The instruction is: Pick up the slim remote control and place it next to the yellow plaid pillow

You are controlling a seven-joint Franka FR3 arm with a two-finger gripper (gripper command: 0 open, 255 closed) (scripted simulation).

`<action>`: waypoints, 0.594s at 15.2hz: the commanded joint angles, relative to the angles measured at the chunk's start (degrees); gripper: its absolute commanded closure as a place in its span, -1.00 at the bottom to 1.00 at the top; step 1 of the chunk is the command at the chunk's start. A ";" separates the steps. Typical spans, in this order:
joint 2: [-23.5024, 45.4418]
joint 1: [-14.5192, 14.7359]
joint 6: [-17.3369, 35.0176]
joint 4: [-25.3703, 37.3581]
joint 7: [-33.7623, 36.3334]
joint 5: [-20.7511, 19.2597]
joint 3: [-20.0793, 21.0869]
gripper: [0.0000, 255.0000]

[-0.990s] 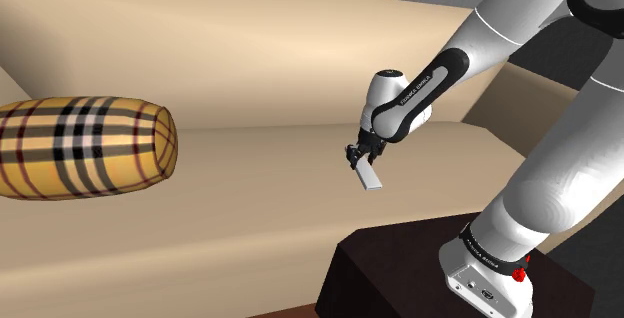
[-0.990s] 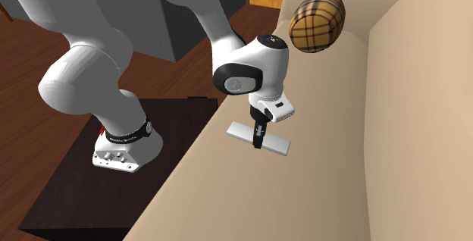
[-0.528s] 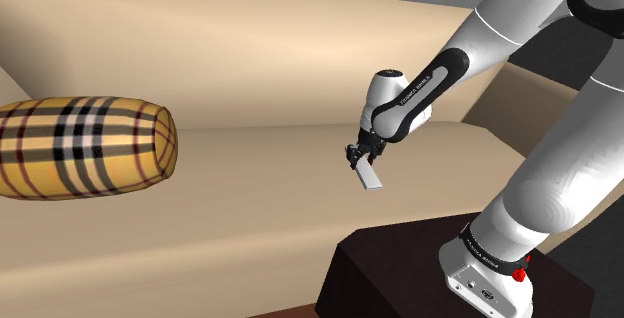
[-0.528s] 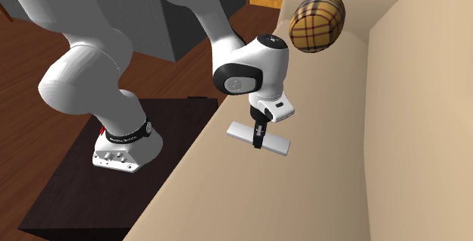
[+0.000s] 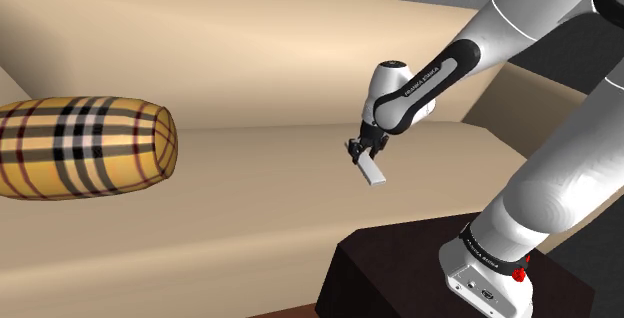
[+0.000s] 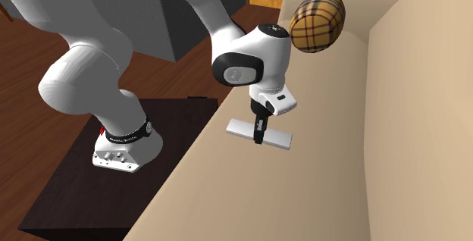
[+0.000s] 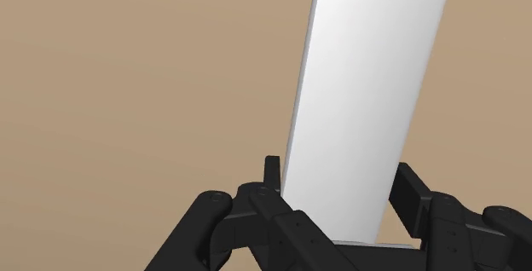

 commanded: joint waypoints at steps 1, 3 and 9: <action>-2.09 0.07 -2.10 0.01 -0.38 0.49 0.05 1.00; -3.85 0.14 -4.00 0.16 -0.68 0.85 0.05 1.00; -8.77 0.36 -9.74 0.99 -1.39 1.67 -0.01 1.00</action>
